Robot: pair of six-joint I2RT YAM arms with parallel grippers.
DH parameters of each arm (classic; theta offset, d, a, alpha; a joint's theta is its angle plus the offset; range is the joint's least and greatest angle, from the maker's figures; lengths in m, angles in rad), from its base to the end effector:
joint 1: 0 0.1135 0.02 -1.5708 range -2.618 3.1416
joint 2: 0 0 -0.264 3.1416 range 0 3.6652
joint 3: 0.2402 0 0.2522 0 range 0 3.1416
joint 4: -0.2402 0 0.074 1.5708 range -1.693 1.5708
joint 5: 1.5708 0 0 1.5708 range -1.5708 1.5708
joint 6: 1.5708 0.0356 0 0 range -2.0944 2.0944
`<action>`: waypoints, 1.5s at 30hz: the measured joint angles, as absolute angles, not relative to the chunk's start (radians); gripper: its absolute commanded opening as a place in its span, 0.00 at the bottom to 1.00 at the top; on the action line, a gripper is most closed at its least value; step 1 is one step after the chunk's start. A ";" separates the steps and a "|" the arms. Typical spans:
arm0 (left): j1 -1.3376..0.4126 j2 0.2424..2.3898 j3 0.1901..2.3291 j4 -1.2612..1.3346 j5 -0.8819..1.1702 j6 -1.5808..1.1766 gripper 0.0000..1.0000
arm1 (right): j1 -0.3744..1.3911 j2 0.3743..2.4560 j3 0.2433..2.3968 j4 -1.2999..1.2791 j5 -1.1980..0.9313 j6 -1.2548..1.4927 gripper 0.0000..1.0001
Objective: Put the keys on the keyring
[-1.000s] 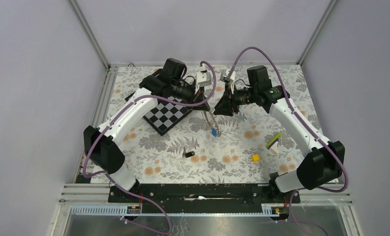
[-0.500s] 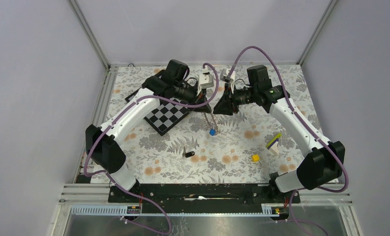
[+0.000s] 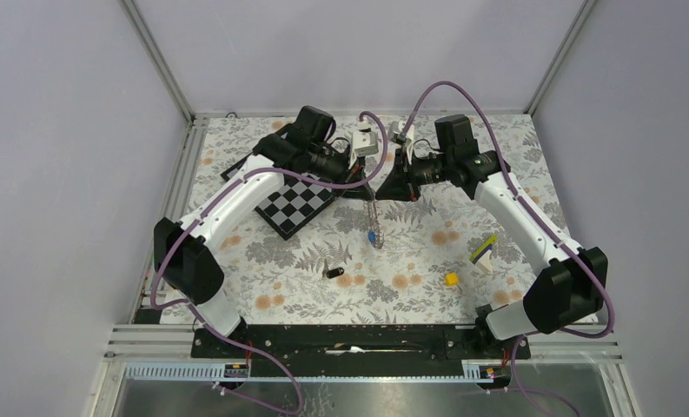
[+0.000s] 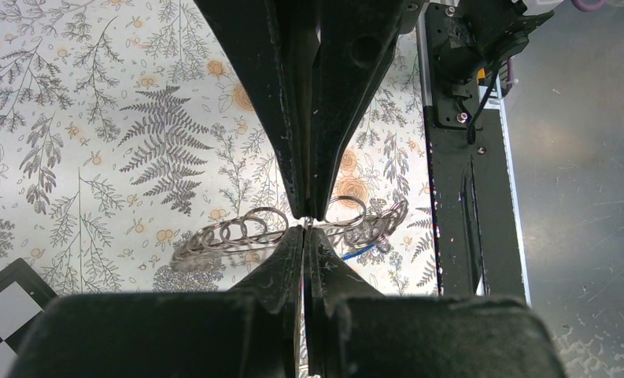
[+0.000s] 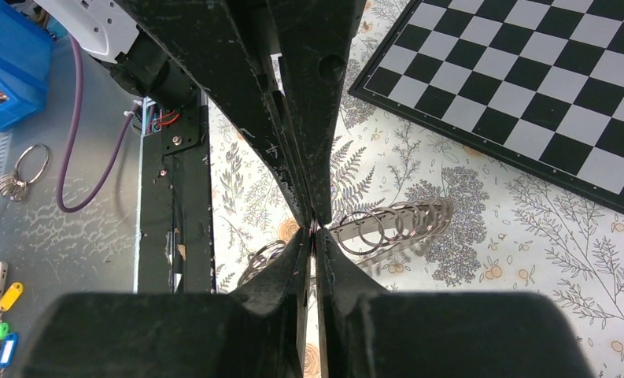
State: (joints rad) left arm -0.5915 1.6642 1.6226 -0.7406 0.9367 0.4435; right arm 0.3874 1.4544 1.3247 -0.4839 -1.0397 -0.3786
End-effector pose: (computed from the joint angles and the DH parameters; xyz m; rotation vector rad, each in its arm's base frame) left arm 0.2823 -0.2242 0.3591 1.4738 1.6636 -1.1642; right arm 0.2803 0.1475 0.3505 -1.2664 1.5931 1.1211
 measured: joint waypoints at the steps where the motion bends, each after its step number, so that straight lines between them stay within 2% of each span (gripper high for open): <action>1: -0.591 1.666 1.623 -0.741 0.937 0.443 0.00 | 0.387 1.456 1.324 -0.485 -1.039 -0.377 0.08; 4: -0.590 1.669 1.623 -0.741 0.939 0.442 0.00 | 0.387 1.458 1.324 -0.484 -1.038 -0.373 0.00; 7: -0.590 1.670 1.623 -0.741 0.944 0.440 0.02 | 0.387 1.458 1.324 -0.483 -1.036 -0.363 0.00; 11: -0.576 1.670 1.623 -0.734 0.970 0.428 0.37 | 0.387 1.458 1.324 -0.467 -1.033 -0.335 0.00; 16: -0.517 1.664 1.599 -0.604 1.074 0.307 0.53 | 0.388 1.460 1.343 -0.453 -1.029 -0.281 0.00; 19: -0.443 1.617 1.469 -0.366 1.147 0.117 0.58 | 0.389 1.464 1.384 -0.435 -1.029 -0.231 0.00; 24: -0.377 1.567 1.285 0.062 1.223 -0.233 0.55 | 0.389 1.464 1.441 -0.374 -1.031 -0.120 0.00; 27: -0.381 1.566 1.266 0.191 1.241 -0.334 0.49 | 0.389 1.464 1.448 -0.333 -1.032 -0.063 0.00; 32: -0.388 1.564 1.265 0.312 1.246 -0.413 0.42 | 0.389 1.477 1.435 -0.230 -1.043 0.059 0.00; 38: -0.390 1.559 1.236 0.378 1.251 -0.456 0.27 | 0.389 1.490 1.408 -0.155 -1.067 0.147 0.00; 42: -0.391 1.559 1.232 0.392 1.255 -0.469 0.24 | 0.389 1.494 1.402 -0.135 -1.069 0.172 0.00; 45: -0.392 1.559 1.232 0.403 1.257 -0.474 0.15 | 0.389 1.494 1.402 -0.121 -1.073 0.179 0.00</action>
State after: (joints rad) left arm -0.3920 1.5589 1.2324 0.4030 1.2568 -0.4744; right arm 0.3893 1.4937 1.4025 -0.1215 -1.0733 0.1787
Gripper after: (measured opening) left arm 0.231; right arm 0.017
